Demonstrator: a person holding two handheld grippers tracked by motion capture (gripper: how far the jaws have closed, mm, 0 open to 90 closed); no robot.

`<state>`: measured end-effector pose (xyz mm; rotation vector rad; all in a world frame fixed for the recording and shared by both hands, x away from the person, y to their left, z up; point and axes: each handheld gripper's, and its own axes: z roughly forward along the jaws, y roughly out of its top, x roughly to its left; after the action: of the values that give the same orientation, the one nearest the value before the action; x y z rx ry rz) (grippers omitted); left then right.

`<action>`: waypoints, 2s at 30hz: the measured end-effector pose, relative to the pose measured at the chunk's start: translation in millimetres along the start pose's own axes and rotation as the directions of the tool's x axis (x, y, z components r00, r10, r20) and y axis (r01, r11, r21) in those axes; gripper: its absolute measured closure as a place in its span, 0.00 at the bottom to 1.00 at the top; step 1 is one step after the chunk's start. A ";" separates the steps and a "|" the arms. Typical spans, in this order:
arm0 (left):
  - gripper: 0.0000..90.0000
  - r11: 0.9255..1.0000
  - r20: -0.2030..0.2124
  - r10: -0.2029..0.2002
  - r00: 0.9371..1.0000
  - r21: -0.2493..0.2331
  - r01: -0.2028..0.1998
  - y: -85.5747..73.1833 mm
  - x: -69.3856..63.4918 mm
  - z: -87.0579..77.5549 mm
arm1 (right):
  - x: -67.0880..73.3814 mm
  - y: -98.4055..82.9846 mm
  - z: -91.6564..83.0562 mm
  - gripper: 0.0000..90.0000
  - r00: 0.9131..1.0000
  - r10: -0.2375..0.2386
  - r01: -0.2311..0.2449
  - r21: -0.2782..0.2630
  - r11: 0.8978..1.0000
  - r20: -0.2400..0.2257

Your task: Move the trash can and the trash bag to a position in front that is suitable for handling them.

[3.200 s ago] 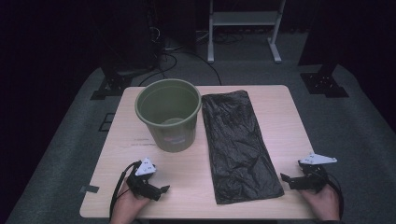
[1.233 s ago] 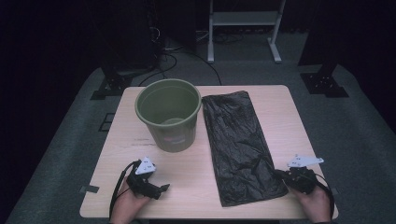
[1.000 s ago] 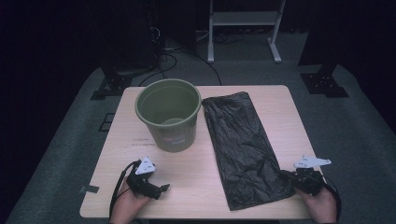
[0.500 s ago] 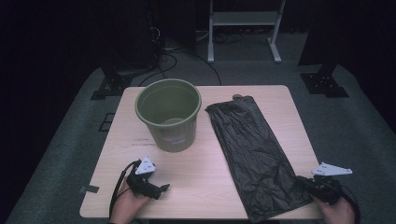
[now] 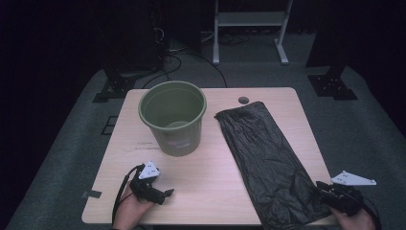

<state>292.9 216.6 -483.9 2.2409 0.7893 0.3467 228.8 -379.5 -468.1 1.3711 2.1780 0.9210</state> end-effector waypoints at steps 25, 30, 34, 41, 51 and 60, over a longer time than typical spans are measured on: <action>0.00 1.000 0.000 0.000 1.000 -0.001 0.000 0.4 0.3 0.5 | 18.0 68.5 52.3 0.44 0.997 -0.038 0.038 0.005 0.999 -0.061; 0.00 1.000 0.000 0.000 1.000 -0.001 0.000 0.4 0.4 0.5 | 4.6 75.1 65.8 0.47 0.999 -0.036 0.036 0.037 0.999 0.001; 0.00 1.000 0.000 0.000 1.000 -0.001 0.000 0.4 0.3 0.5 | -6.2 74.6 75.5 0.57 1.000 -0.019 0.017 0.067 0.998 0.019; 0.00 1.000 0.000 0.000 1.000 -0.001 0.000 0.4 0.3 0.5 | -14.8 70.6 71.6 1.00 1.000 -0.028 0.028 0.074 0.997 0.007; 0.00 1.000 0.000 0.000 1.000 -0.001 0.000 0.4 0.3 0.5 | -39.4 49.2 45.3 0.86 0.998 0.007 -0.011 0.055 0.998 0.058; 0.00 1.000 0.000 0.000 1.000 -0.002 0.000 0.4 0.3 0.5 | -17.5 62.6 37.4 0.60 0.999 -0.035 0.035 -0.001 0.999 0.021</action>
<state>293.6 216.3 -484.0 2.2394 0.7887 0.3470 300.0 -364.6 -449.7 1.3320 2.1785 0.8916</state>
